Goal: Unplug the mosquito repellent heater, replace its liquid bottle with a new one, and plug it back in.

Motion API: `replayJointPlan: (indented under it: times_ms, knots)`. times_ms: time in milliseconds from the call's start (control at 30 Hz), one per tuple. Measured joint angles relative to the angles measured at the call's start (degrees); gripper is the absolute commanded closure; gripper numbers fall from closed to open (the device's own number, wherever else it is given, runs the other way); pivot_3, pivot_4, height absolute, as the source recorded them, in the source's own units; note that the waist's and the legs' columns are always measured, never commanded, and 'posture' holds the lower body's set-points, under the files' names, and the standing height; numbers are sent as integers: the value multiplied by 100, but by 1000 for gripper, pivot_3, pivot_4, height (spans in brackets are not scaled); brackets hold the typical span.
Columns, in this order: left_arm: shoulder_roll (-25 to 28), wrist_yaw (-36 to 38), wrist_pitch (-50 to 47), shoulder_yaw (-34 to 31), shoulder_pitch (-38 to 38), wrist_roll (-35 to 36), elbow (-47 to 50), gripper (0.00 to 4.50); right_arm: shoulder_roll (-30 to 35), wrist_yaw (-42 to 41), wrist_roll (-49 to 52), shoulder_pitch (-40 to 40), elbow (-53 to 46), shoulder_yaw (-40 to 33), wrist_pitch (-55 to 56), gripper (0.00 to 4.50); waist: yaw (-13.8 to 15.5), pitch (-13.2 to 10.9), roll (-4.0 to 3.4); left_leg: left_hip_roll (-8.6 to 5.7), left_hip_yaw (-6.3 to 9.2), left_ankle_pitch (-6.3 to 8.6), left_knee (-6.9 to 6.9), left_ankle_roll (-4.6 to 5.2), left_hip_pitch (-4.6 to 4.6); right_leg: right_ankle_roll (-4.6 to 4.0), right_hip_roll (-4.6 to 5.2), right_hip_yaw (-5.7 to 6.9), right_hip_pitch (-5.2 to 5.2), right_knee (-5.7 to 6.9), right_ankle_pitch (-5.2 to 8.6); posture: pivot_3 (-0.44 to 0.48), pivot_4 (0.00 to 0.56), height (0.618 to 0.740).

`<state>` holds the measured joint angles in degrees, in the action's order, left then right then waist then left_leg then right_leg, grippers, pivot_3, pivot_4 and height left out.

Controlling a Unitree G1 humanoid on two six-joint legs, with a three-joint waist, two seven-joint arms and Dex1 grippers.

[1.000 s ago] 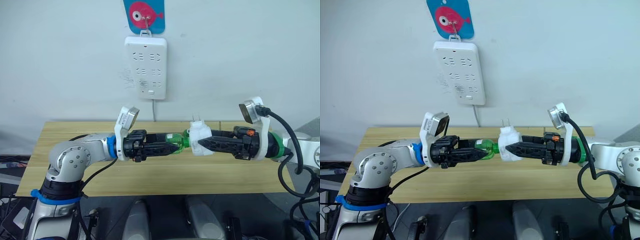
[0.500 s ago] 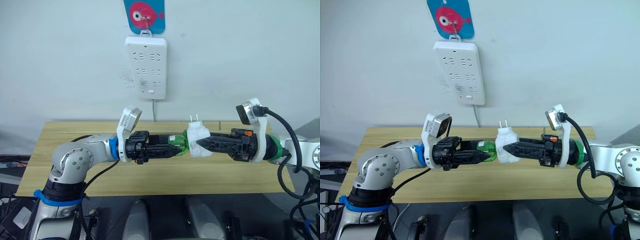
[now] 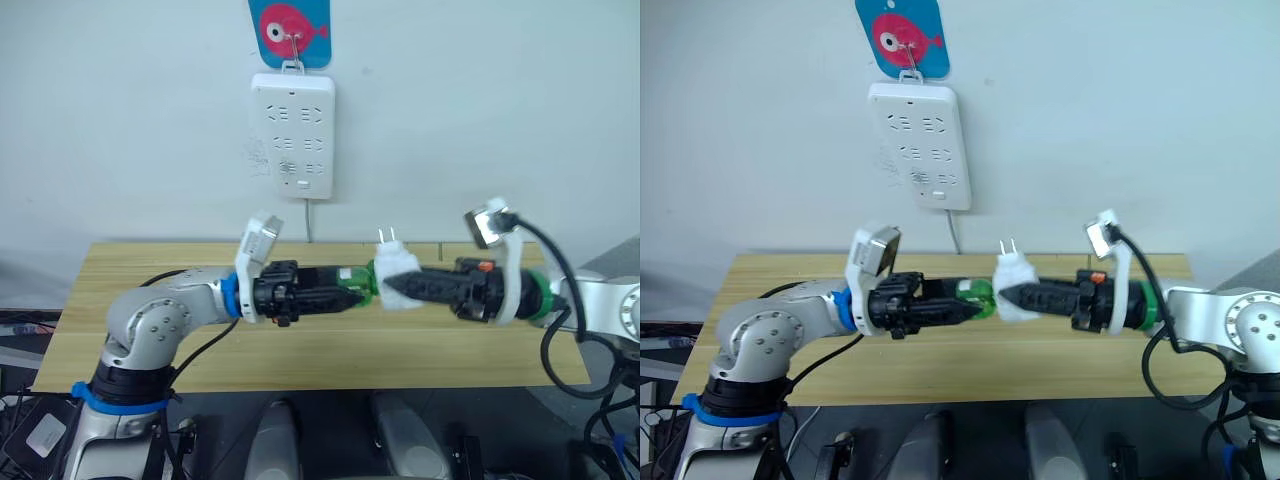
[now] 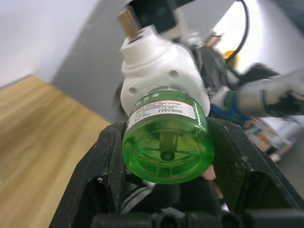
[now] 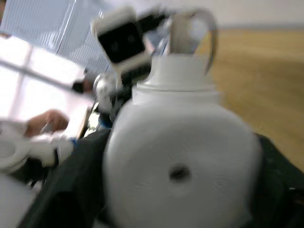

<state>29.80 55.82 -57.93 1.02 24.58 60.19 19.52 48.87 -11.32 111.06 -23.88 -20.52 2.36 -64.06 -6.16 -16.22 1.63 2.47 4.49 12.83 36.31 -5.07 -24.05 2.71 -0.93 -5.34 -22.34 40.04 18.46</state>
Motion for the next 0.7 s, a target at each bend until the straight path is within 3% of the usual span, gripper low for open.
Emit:
replayJointPlan:
  times_ms: [267, 433, 533, 700]
  knots:
    - [-215, -227, 72, -165, 76, 47, -244, 2203, 223, -407, -279, -10, -92, -102, -45, 0, 11, 0, 0, -1, 0, 0, 15, 1, -1, 2, -1, -1, 1, 5, -1, -168, 237, 729]
    - [-445, -623, 70, -345, 229, 89, -532, 2203, 426, -1366, -1492, 89, -830, -162, -83, 0, 23, 0, 0, 1, 7, 0, 16, 0, -2, 4, -2, 8, 1, 5, -2, -169, 237, 729]
    - [-493, -763, 57, -398, 299, 124, -632, 2203, 595, -2069, -2467, 426, -1228, -249, 203, 562, 50, 0, 0, -1, 8, 0, 19, 0, -4, 4, -1, 10, 1, 3, -2, -171, 236, 729]
    - [-376, -768, -212, -504, 359, 344, -677, 2203, 975, -3378, -4635, 1027, -1162, -213, 1326, 2339, 72, 0, 0, -1, 4, 0, 32, 0, -4, 12, -1, 6, 2, 3, -7, -178, 237, 729]
